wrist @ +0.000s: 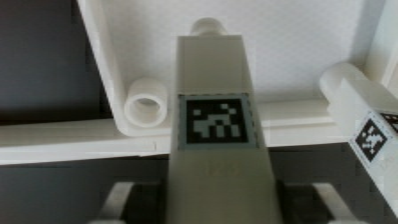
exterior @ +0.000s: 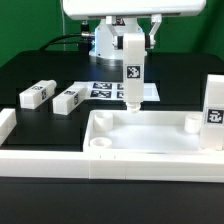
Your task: Assemble desk
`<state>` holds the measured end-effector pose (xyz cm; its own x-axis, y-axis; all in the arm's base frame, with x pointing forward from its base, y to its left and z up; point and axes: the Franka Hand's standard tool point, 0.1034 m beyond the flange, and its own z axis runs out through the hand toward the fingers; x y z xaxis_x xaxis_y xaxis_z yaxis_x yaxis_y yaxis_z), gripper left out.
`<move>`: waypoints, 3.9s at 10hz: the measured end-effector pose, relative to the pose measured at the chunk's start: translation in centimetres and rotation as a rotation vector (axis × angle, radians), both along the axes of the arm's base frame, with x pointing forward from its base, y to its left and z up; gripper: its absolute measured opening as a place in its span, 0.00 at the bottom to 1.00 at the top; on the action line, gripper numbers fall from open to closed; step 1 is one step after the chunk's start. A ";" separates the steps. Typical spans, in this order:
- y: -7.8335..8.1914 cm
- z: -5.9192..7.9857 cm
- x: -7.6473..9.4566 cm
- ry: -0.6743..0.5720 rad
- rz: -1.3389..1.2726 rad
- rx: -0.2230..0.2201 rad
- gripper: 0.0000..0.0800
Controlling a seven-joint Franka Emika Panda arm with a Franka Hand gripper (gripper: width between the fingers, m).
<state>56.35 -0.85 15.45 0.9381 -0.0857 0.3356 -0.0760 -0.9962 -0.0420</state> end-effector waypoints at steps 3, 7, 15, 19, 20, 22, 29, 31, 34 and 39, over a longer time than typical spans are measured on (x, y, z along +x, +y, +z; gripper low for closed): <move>-1.0 -0.4 0.3 0.003 0.050 -0.027 0.36; -3.0 0.0 3.2 -0.019 0.083 -0.068 0.36; -4.2 -0.7 5.4 -0.048 0.039 -0.059 0.36; -4.3 -1.0 5.4 -0.045 0.037 -0.059 0.36; -4.7 -1.5 5.3 -0.039 0.026 -0.058 0.36; -5.0 -1.5 5.6 -0.034 0.020 -0.054 0.36; -4.6 -2.3 5.8 -0.040 0.029 -0.064 0.36; -4.5 -2.9 5.7 -0.037 0.030 -0.067 0.36; -4.6 -3.6 5.4 -0.039 0.029 -0.074 0.36; -4.5 -3.6 5.3 -0.146 0.030 -0.123 0.36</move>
Offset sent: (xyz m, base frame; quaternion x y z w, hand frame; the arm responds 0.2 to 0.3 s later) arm 0.0424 -0.0304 0.0006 -0.0385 0.0299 -0.0983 0.9940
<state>61.66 -5.33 11.83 0.8803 -0.0081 0.4743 -0.0479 -0.9963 0.0717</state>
